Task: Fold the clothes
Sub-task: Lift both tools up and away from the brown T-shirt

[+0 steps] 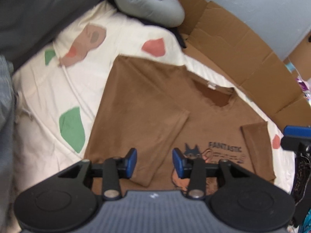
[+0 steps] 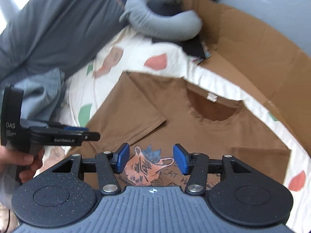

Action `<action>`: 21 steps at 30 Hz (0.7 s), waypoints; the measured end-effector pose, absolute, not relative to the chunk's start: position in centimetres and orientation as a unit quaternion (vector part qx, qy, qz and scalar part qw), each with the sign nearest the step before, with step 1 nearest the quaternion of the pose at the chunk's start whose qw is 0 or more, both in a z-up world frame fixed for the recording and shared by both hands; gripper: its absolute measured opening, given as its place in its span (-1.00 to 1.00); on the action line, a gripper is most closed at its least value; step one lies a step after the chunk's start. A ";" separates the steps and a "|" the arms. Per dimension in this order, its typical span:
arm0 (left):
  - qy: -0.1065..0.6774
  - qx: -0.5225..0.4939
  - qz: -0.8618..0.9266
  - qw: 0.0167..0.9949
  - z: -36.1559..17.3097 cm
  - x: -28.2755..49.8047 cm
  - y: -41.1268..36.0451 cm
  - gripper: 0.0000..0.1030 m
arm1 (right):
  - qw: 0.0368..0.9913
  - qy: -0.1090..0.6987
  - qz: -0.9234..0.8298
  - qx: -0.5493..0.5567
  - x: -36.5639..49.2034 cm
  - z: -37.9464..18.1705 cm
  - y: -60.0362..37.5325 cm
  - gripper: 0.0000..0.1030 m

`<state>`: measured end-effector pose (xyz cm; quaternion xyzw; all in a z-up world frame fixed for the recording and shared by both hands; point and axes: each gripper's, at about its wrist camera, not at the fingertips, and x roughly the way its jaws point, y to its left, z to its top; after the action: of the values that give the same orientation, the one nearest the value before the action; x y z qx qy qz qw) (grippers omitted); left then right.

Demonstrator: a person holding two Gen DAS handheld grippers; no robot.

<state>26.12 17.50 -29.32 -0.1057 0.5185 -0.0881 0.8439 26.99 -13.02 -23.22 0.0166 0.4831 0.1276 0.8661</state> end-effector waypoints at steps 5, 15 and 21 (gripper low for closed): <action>0.514 -0.087 -0.080 0.850 -23.8 25.3 16.9 0.08 | 0.874 0.470 0.118 0.037 24.7 -18.2 -14.5 0.23; 0.511 -0.036 -0.085 0.855 -12.8 21.9 14.6 0.58 | 0.875 0.470 0.103 0.065 19.3 -6.8 -18.7 0.59; 0.513 -0.024 -0.072 0.855 -7.8 19.8 14.0 0.63 | 0.885 0.449 0.095 0.081 15.0 -0.6 -21.3 0.63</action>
<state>19.83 13.97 -7.79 -0.0245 0.5133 -0.0717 0.8549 14.98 -21.27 -0.64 0.0808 0.4489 0.0954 0.8848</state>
